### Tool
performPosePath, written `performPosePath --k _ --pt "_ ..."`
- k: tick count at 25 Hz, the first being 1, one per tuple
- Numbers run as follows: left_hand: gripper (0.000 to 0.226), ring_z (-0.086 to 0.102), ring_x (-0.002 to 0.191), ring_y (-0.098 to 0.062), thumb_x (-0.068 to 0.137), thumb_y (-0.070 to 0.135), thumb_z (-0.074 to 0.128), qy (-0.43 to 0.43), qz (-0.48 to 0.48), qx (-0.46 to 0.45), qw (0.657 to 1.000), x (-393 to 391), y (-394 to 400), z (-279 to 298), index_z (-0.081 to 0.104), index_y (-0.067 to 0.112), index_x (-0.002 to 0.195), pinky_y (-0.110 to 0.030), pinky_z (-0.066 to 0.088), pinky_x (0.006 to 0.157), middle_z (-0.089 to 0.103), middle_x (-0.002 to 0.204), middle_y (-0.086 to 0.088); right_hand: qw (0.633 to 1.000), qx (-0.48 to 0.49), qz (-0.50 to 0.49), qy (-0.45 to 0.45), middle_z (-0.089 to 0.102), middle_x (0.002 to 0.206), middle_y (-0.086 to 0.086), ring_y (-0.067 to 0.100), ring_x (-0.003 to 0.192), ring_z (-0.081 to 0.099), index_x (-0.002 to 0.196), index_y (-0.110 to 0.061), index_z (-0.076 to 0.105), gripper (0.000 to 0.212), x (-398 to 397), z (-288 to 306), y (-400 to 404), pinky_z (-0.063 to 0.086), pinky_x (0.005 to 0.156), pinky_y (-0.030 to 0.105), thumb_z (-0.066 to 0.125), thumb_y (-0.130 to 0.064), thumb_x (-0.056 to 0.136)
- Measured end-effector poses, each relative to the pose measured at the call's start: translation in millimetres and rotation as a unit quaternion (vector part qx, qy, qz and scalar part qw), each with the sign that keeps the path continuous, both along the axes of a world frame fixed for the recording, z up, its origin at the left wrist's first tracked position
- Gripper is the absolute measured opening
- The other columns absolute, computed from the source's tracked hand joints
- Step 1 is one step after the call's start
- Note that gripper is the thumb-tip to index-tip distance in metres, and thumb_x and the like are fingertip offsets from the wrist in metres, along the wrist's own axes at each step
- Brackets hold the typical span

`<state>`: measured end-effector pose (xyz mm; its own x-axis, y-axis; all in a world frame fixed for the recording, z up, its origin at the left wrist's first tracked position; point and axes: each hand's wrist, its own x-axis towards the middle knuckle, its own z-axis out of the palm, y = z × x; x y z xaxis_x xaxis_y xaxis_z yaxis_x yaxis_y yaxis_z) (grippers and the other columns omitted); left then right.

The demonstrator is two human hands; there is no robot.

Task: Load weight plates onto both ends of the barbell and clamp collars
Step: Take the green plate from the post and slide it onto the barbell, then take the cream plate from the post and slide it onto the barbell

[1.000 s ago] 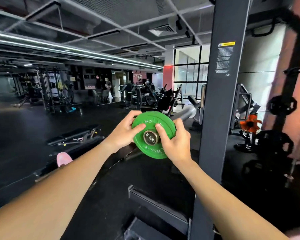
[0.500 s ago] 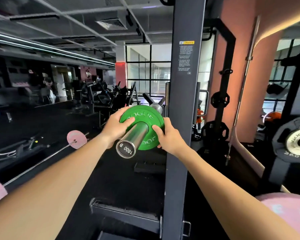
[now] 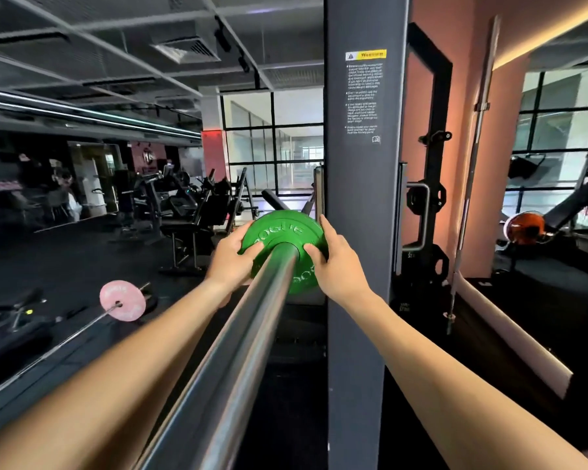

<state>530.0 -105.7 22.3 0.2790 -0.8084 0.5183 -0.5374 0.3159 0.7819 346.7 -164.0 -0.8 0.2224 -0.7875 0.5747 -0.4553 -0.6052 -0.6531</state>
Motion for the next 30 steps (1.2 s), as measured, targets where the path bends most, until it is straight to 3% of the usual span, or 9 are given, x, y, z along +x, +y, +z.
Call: performPosePath --k 2,5,8,10,14,20,24,27,30 --pt "0.049 0.061 0.109 -0.016 0.095 -0.009 0.056 0.014 0.004 -0.001 1.0 5 -23 -4 0.051 0.004 0.142 0.001 0.043 0.081 0.062 0.129 -0.005 1.0 0.006 -0.002 -0.005 0.062 0.117 0.014 0.033 0.103 0.059 0.159 -0.028 0.024 0.062 6 4 -22 0.049 0.091 0.043 0.052 -0.034 0.104" --pt "0.046 0.063 0.103 -0.015 0.094 -0.009 0.058 -0.008 0.009 -0.004 1.0 13 -37 -8 0.054 0.004 0.138 -0.001 0.045 0.079 0.065 0.123 -0.003 0.999 0.025 0.015 -0.023 0.07 0.112 0.016 0.031 0.09 0.06 0.157 -0.031 0.029 0.058 10 6 -37 0.053 0.089 0.046 0.052 -0.033 0.104" --pt "0.042 0.069 0.106 -0.027 0.095 0.003 0.062 -0.044 0.039 0.043 0.997 13 -27 -1 0.058 0.01 0.136 -0.028 0.053 0.096 0.071 0.12 -0.013 0.999 0.031 0.016 0.001 0.069 0.116 0.016 0.036 0.1 0.063 0.157 -0.031 0.029 0.057 10 13 -33 0.052 0.091 0.047 0.05 -0.034 0.104" --pt "0.043 0.069 0.105 -0.03 0.097 0.015 0.063 -0.036 0.053 0.098 0.993 11 -4 15 0.056 0.017 0.14 -0.038 0.053 0.093 0.071 0.12 -0.015 0.999 0.04 0.0 0.034 0.065 0.124 0.015 0.036 0.113 0.06 0.156 -0.031 0.03 0.058 5 25 -23 0.051 0.095 0.044 0.052 -0.033 0.103" --pt "0.034 0.065 0.096 -0.015 0.098 0.034 0.06 -0.054 0.039 0.147 0.987 7 73 57 0.063 0.026 0.131 -0.02 0.044 0.06 0.069 0.126 -0.003 0.998 0.021 -0.028 0.059 0.061 0.125 0.011 0.029 0.11 0.061 0.149 -0.028 0.046 0.051 -13 45 20 0.048 0.084 0.032 0.055 -0.037 0.1" --pt "0.03 0.063 0.114 -0.021 0.099 0.038 0.058 -0.094 0.038 0.101 0.99 -38 188 101 0.068 0.022 0.123 -0.029 0.046 0.078 0.066 0.128 0.0 0.998 0.024 -0.018 0.058 0.072 0.124 0.003 0.022 0.122 0.062 0.129 -0.026 0.067 0.038 -67 63 122 0.047 0.101 0.028 0.063 -0.042 0.094" --pt "0.03 0.067 0.11 -0.025 0.098 0.038 0.059 -0.112 -0.016 0.085 0.99 -106 224 117 0.069 0.018 0.119 -0.02 0.045 0.067 0.069 0.122 -0.004 0.997 0.036 -0.031 0.058 0.069 0.132 0.003 0.018 0.126 0.061 0.126 -0.021 0.07 0.036 -135 70 173 0.041 0.1 0.022 0.065 -0.039 0.094" --pt "0.028 0.069 0.107 -0.024 0.096 0.041 0.061 -0.127 -0.053 0.07 0.988 -159 231 118 0.071 0.019 0.112 -0.019 0.046 0.068 0.071 0.117 -0.003 0.995 0.04 -0.055 0.069 0.075 0.118 0.007 0.02 0.12 0.064 0.117 -0.015 0.075 0.032 -187 72 192 0.049 0.1 0.029 0.065 -0.037 0.095" --pt "0.021 0.071 0.101 -0.026 0.094 0.041 0.065 -0.13 -0.095 0.065 0.985 -212 221 110 0.073 0.023 0.102 -0.025 0.051 0.074 0.074 0.109 -0.003 0.991 0.05 -0.084 0.087 0.076 0.112 0.004 0.022 0.106 0.068 0.115 -0.024 0.076 0.03 -245 69 201 0.052 0.093 0.029 0.065 -0.042 0.093"
